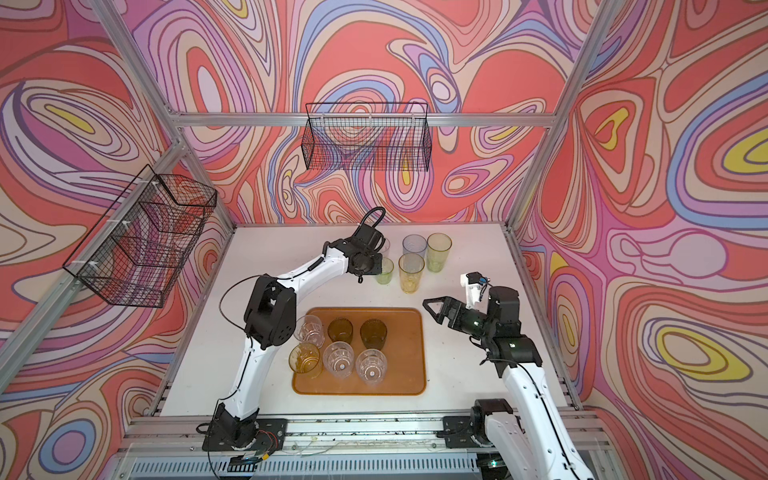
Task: Place the glasses into the tray
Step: 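Lower the left gripper around the small green glass in the cluster, then close the left gripper on the rim of the green glass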
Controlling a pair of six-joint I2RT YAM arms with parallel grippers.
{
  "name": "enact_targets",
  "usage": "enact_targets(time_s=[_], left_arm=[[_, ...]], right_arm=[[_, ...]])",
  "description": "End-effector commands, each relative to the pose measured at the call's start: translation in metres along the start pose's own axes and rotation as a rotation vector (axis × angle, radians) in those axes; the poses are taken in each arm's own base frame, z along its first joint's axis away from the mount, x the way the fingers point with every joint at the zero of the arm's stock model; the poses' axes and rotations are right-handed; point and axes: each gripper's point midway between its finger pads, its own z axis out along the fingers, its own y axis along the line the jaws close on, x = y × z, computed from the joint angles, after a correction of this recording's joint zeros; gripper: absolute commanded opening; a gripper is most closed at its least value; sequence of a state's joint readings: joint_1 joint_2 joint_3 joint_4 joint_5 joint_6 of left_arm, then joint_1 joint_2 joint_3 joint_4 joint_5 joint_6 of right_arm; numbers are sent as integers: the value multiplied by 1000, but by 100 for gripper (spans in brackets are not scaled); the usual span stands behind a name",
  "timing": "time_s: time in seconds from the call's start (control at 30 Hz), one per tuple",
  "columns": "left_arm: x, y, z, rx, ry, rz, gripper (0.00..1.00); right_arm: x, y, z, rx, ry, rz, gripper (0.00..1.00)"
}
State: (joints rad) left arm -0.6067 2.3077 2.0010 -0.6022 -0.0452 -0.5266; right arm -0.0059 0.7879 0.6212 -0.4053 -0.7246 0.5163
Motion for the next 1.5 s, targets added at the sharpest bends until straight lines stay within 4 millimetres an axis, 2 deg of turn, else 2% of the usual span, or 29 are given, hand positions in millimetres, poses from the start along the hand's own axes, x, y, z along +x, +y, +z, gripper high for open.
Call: enact_targets(time_s=[0.0,0.13,0.67,0.8,0.93,1.23,1.47], left_arm=[[3,9,5,-27,27,3,27],[4,8,4,-23,32,8,22],[8,13,3,-47,50,36,17],[10,12,1,-41,60,39,8],[12,11,-4,-30,68,38,4],[14,10,-33,4,49,34,0],[20,13,-67,25,16,34,0]], right_arm=[[2,-9,0,25,-9,1,98],[6,-11,3,24,17,10,98],[7,-13,1,40,3,16,98],[7,-14,2,42,3,24,99],[7,-14,1,43,-2,26,98],[6,-12,-3,49,-21,55,98],[5,-10,-10,58,-43,81,98]])
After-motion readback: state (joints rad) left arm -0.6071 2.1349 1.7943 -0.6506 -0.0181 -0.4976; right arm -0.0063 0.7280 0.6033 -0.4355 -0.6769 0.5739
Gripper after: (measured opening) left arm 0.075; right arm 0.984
